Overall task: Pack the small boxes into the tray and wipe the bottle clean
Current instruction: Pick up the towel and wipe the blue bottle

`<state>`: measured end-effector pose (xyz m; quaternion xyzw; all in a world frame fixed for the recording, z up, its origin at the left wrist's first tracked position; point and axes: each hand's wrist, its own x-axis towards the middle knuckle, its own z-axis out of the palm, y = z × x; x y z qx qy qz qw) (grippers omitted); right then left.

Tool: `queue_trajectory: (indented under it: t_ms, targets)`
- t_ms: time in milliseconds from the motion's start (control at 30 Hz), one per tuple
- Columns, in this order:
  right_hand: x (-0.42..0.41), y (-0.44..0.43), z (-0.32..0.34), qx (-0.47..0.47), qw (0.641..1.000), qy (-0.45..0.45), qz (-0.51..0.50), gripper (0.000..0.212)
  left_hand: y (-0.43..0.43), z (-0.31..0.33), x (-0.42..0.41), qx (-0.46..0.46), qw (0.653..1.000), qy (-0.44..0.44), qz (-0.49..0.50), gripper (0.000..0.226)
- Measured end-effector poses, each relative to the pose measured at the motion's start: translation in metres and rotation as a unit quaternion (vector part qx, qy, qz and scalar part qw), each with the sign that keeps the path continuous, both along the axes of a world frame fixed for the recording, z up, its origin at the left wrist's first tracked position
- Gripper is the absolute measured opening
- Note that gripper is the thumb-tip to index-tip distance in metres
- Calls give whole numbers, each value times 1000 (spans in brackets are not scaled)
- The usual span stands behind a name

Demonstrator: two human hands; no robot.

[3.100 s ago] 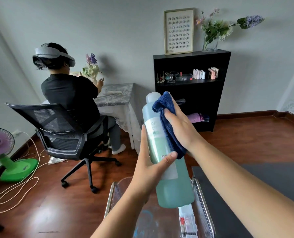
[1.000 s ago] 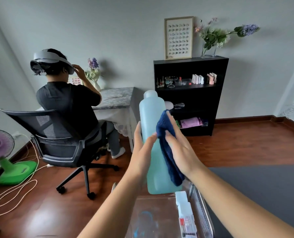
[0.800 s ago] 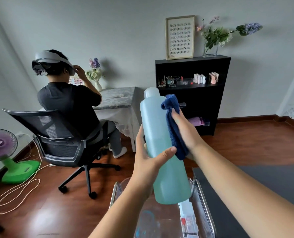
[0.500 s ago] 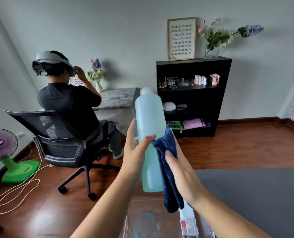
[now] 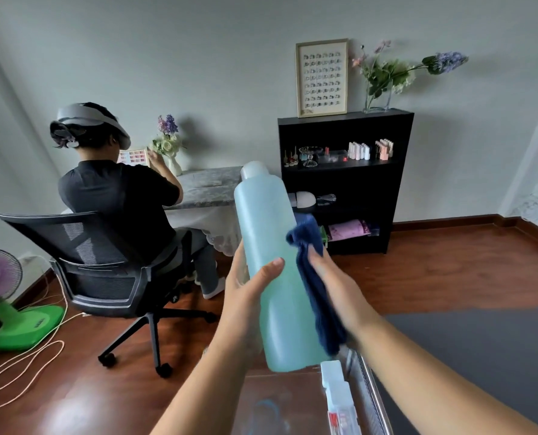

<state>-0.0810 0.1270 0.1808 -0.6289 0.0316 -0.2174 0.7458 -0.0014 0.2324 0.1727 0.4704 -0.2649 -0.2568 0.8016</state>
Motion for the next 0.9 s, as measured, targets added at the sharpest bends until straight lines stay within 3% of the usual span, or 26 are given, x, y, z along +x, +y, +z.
queue_trajectory:
  t_ms: [200,333,400,467,533,600,700,767,833,900]
  targets:
    - [-10,17,-20,-149,987,-24,-59,51,-4,-8,13,96,994,-50,32,52]
    - [19,-3,5,-244,963,-3,-117,53,-5,-13,7,104,994,-14,-32,46]
    - [31,-17,20,-183,978,-13,-99,48,-4,-16,1,77,996,1,-32,56]
    - [29,-23,22,-46,999,-3,-27,41,-5,-16,-3,52,998,-19,-5,65]
    - [25,-16,11,77,995,43,48,47,-4,-10,-1,24,998,-48,39,65]
    - [8,-2,-8,85,993,51,66,50,-1,-4,8,19,995,-66,66,60]
    - [-10,19,-21,-30,1000,4,-1,32,-2,-2,23,54,993,-70,79,65]
    - [-10,26,-28,-87,995,-8,-45,39,-1,-9,27,91,989,-85,78,53]
    - [-5,31,-35,-160,983,12,-87,49,1,-20,29,109,992,-56,16,39]
    - [4,26,-40,-227,968,27,-101,50,-5,-22,30,115,992,-22,-50,52]
